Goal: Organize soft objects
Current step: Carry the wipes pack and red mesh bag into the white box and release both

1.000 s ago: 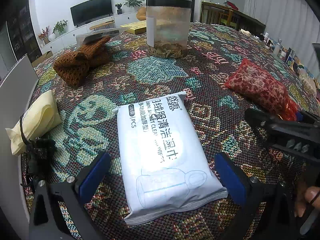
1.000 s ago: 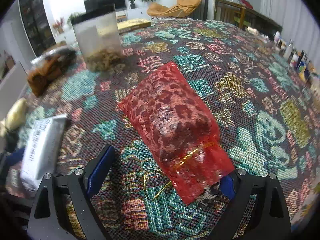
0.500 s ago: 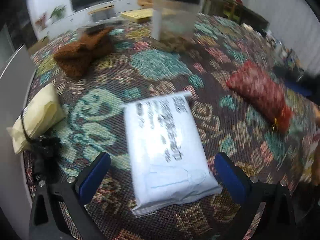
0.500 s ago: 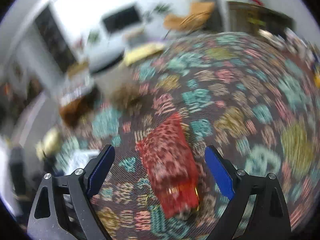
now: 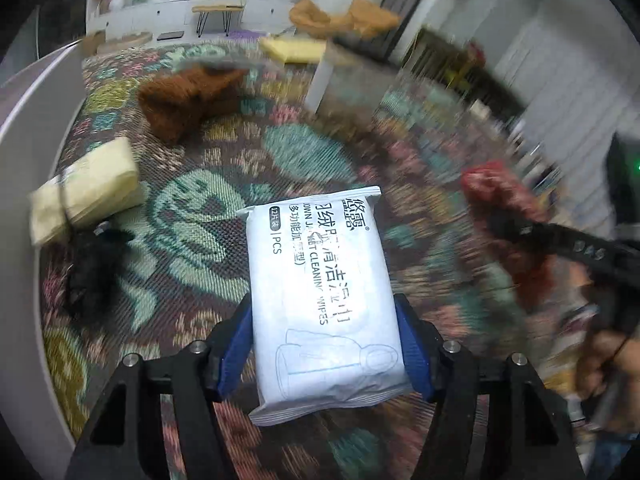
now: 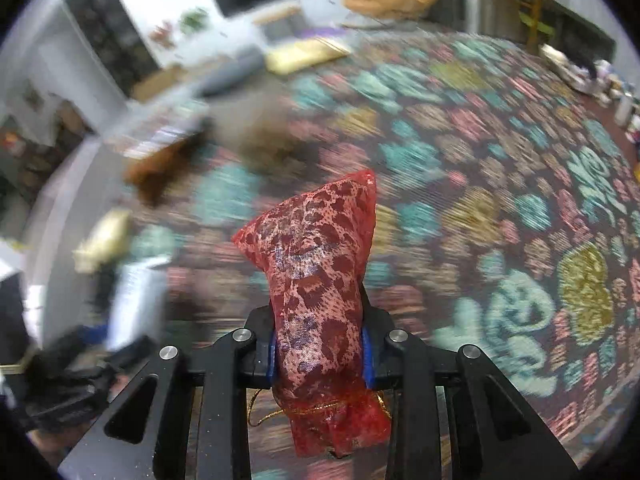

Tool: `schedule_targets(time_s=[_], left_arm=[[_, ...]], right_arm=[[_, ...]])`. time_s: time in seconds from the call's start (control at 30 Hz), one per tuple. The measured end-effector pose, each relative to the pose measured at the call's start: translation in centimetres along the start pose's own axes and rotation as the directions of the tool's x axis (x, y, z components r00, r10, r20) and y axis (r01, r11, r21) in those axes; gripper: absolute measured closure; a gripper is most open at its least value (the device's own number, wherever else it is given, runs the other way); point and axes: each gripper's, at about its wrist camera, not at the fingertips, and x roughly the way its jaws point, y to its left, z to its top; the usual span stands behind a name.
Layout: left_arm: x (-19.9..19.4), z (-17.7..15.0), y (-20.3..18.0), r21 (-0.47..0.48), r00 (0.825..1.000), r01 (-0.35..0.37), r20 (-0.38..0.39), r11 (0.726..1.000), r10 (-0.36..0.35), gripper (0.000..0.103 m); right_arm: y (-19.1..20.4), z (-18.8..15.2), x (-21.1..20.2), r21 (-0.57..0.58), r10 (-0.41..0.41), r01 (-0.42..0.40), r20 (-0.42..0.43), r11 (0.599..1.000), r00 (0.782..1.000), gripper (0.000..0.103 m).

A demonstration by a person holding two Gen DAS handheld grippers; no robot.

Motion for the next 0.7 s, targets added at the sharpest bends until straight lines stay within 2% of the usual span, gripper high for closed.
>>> schedule_targets(time_s=[0.03, 0.07, 0.13, 0.2, 0.27, 0.3, 0.33, 0.37, 0.4, 0.43, 0.47, 0.53, 0.57, 0.6, 0.63, 0.7], left_arm=[[-2.1, 0.2, 0.3, -0.012, 0.999, 0.026, 0.032, 1.0, -0.025, 0.038], [-3.9, 0.3, 0.7, -0.019, 0.998, 0.036, 0.058, 0.999, -0.035, 0.038], [-8.7, 0.5, 2.4, -0.023, 0.991, 0.018, 0.131, 1.0, -0.015, 0.038], [-13.0, 0.3, 4.8, -0.033, 0.98, -0.059, 0.187, 0.998, 0.064, 0.038], [-17.5, -0.3, 8.1, -0.065, 0.953, -0.185, 0.232, 0.981, 0.195, 0.037], [-19.1, -0.7, 9.5, -0.084, 0.935, -0.247, 0.241, 0.965, 0.26, 0.036], [-20.7, -1.2, 11.3, -0.111, 0.906, -0.327, 0.246, 0.938, 0.345, 0.035], [-21.9, -1.7, 12.8, -0.134, 0.876, -0.394, 0.245, 0.909, 0.415, 0.026], [-22.8, -2.2, 14.4, -0.158, 0.842, -0.46, 0.235, 0.874, 0.485, 0.007], [-23.4, -2.8, 16.2, -0.188, 0.804, -0.523, 0.215, 0.831, 0.555, 0.0], [-24.0, -3.4, 17.9, -0.218, 0.767, -0.574, 0.194, 0.789, 0.612, 0.0], [-24.6, -4.3, 20.2, -0.265, 0.715, -0.638, 0.143, 0.723, 0.684, 0.0], [-24.9, -4.8, 21.0, -0.292, 0.701, -0.65, 0.125, 0.701, 0.702, 0.0], [-25.3, -5.3, 21.7, -0.319, 0.697, -0.648, 0.117, 0.692, 0.707, 0.0], [-25.4, -5.7, 22.0, -0.342, 0.704, -0.632, 0.122, 0.696, 0.699, 0.0], [-24.9, -6.0, 21.6, -0.366, 0.733, -0.586, 0.141, 0.723, 0.666, 0.0]], right_arm=[[1.3, 0.3, -0.8, -0.011, 0.037, -0.037, 0.012, 0.999, 0.999, 0.071], [3.7, 0.7, -2.1, -0.03, 0.11, -0.11, 0.022, 0.994, 0.994, 0.071], [8.5, 1.1, -3.1, -0.059, 0.234, -0.233, 0.02, 0.971, 0.972, 0.071], [14.1, 1.3, -4.3, -0.098, 0.385, -0.383, -0.004, 0.918, 0.923, 0.071], [20.1, 0.9, -4.9, -0.133, 0.509, -0.511, -0.049, 0.85, 0.859, 0.071], [22.8, 0.7, -4.9, -0.146, 0.552, -0.557, -0.076, 0.818, 0.831, 0.07], [25.4, 0.4, -4.7, -0.151, 0.59, -0.6, -0.105, 0.786, 0.8, 0.067], [28.7, 0.0, -4.1, -0.143, 0.642, -0.656, -0.137, 0.741, 0.754, 0.062], [30.6, -0.4, -3.6, -0.135, 0.671, -0.686, -0.144, 0.715, 0.727, 0.039], [32.0, -0.7, -3.1, -0.131, 0.691, -0.708, -0.155, 0.694, 0.706, 0.009], [33.6, -1.3, -2.2, -0.134, 0.692, -0.716, -0.186, 0.686, 0.698, 0.01], [34.0, -2.2, -1.4, -0.136, 0.673, -0.698, -0.19, 0.703, 0.715, 0.011], [33.2, -2.5, -1.3, -0.136, 0.666, -0.687, -0.173, 0.713, 0.725, 0.011], [31.8, -2.4, -1.0, -0.139, 0.651, -0.668, -0.153, 0.731, 0.744, 0.011], [30.7, -2.3, -0.8, -0.149, 0.618, -0.631, -0.13, 0.761, 0.776, 0.01], [27.3, -2.7, -0.4, -0.196, 0.49, -0.492, -0.063, 0.848, 0.87, 0.01]])
